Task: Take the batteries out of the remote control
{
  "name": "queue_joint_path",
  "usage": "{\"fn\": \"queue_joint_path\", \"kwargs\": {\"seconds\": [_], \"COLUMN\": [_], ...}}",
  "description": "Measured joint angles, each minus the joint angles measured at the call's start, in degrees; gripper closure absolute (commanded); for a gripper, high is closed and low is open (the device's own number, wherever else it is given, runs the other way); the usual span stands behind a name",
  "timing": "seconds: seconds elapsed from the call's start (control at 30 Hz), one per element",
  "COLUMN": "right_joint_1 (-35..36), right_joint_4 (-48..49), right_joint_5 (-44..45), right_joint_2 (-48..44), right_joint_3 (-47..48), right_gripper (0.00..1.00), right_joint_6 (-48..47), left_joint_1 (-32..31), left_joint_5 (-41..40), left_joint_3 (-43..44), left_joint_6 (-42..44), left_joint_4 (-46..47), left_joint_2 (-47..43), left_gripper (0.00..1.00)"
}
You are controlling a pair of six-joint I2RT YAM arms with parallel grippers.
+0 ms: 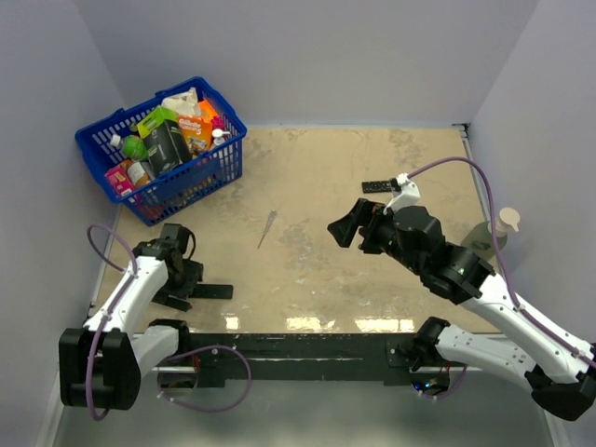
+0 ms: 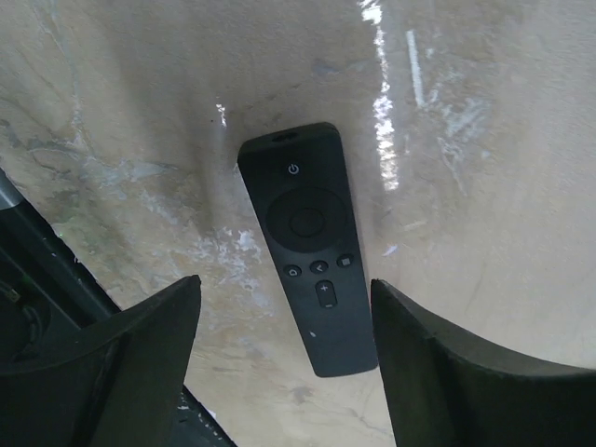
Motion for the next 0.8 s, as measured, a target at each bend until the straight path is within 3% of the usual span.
{"fn": "queue_joint_path", "kwargs": {"seconds": [0.27, 0.8], "right_joint_1": [0.0, 0.0], "right_joint_4": [-0.35, 0.15], "right_joint_5": [-0.33, -1.57], "right_joint_2": [-2.01, -0.59], "right_joint_3": [-1.11, -1.86], "right_gripper": [0.02, 0.02], "right_joint_6": [0.07, 0.0], "left_joint_1": [0.42, 0.61], "left_joint_5": [-0.63, -2.6], "left_joint_3": [-1.2, -1.31], "left_joint_6": [-2.54, -5.35], "left_joint_4": [3.74, 4.92], "left_joint_2": [6.27, 6.67], "left_gripper": [0.25, 0.33]}}
